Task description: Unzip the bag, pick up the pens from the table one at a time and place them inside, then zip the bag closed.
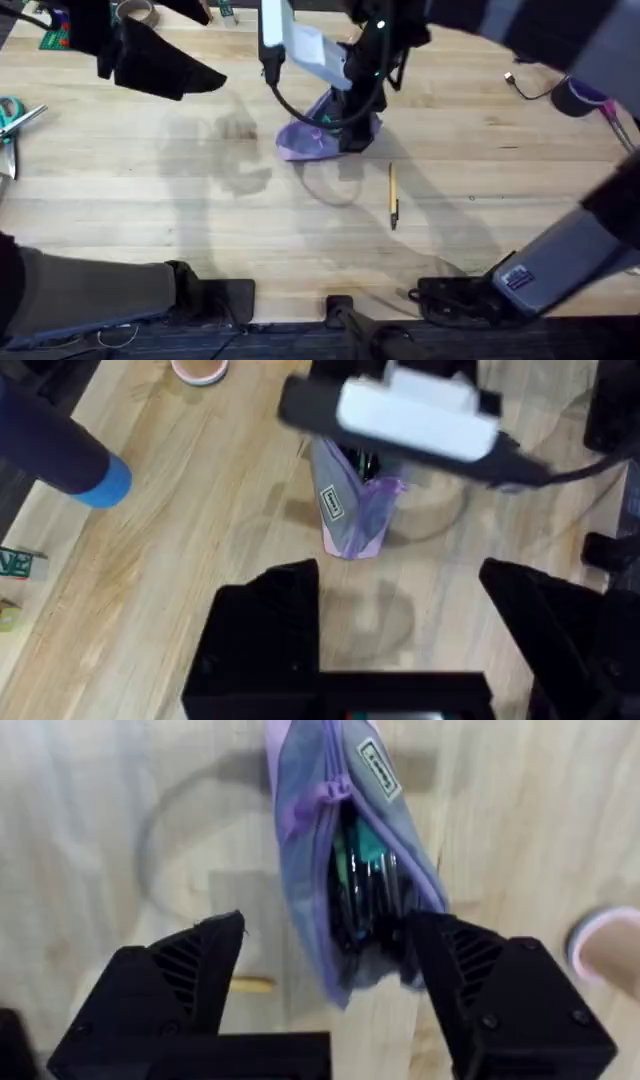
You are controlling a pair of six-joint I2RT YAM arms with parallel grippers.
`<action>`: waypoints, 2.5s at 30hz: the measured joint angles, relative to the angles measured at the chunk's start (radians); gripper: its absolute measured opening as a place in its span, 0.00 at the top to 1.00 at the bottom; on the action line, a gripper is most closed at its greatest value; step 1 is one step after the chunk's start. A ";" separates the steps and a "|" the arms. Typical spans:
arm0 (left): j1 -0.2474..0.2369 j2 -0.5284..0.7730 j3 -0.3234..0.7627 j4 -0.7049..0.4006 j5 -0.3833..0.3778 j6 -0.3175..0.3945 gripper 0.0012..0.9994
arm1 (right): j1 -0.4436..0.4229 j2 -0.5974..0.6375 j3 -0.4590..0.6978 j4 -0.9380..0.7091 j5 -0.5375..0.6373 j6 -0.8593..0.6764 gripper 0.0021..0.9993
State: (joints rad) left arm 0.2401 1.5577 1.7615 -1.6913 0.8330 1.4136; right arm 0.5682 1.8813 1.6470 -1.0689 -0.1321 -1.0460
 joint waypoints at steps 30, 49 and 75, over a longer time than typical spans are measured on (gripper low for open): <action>0.000 0.000 0.000 0.001 0.000 0.000 0.00 | 0.000 -0.309 0.000 -0.417 0.120 1.392 0.00; 0.000 0.000 0.000 0.001 0.000 0.000 0.00 | 0.006 -0.309 -0.037 -0.401 0.270 1.735 0.00; 0.000 0.000 0.000 0.008 0.000 0.001 0.00 | 0.021 -0.309 -0.541 0.066 0.318 1.821 0.00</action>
State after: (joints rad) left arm 0.2401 1.5574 1.7615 -1.6829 0.8330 1.4143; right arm 0.5888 1.5718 1.1064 -1.0029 0.1863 0.7750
